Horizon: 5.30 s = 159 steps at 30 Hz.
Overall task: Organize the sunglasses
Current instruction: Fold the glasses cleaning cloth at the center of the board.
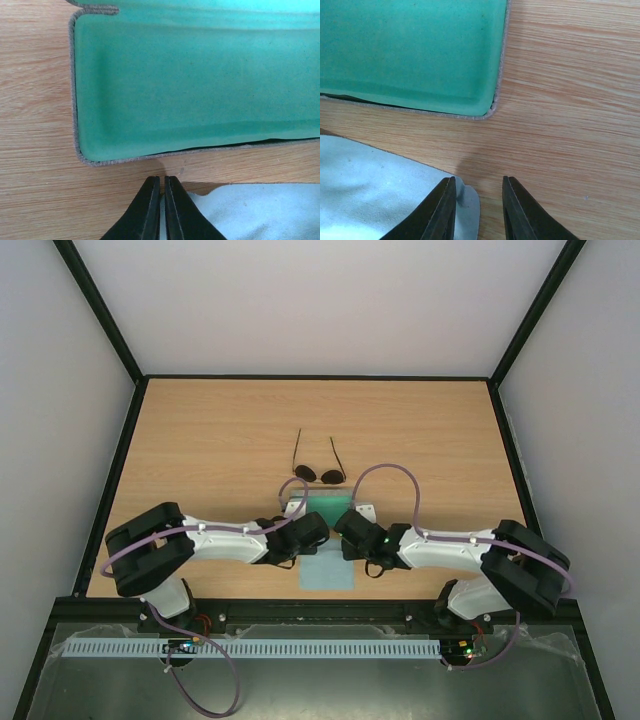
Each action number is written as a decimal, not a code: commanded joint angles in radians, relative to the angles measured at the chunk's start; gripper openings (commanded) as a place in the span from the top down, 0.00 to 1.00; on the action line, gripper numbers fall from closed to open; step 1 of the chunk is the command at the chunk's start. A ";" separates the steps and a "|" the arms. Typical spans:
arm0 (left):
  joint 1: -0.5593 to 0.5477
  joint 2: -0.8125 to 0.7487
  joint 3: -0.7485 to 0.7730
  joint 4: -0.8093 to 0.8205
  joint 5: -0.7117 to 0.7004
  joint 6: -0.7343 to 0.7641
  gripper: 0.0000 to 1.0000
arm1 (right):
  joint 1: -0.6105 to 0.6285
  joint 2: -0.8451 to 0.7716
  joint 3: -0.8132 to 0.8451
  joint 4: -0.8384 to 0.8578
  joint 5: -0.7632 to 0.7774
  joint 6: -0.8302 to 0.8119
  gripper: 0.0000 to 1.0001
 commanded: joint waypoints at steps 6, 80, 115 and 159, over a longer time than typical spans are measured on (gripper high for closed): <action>-0.022 0.034 -0.027 -0.047 0.053 -0.009 0.95 | 0.037 0.077 0.025 -0.054 -0.006 -0.002 0.78; -0.058 -0.002 -0.044 -0.072 0.005 -0.017 0.96 | 0.047 -0.011 0.061 -0.048 0.027 0.016 0.99; -0.030 -0.233 -0.061 -0.109 0.015 0.083 0.97 | 0.037 -0.078 0.057 -0.028 -0.038 -0.055 0.99; -0.329 -0.297 -0.139 -0.201 -0.046 -0.215 0.97 | 0.291 -0.212 -0.049 -0.040 -0.006 0.134 0.99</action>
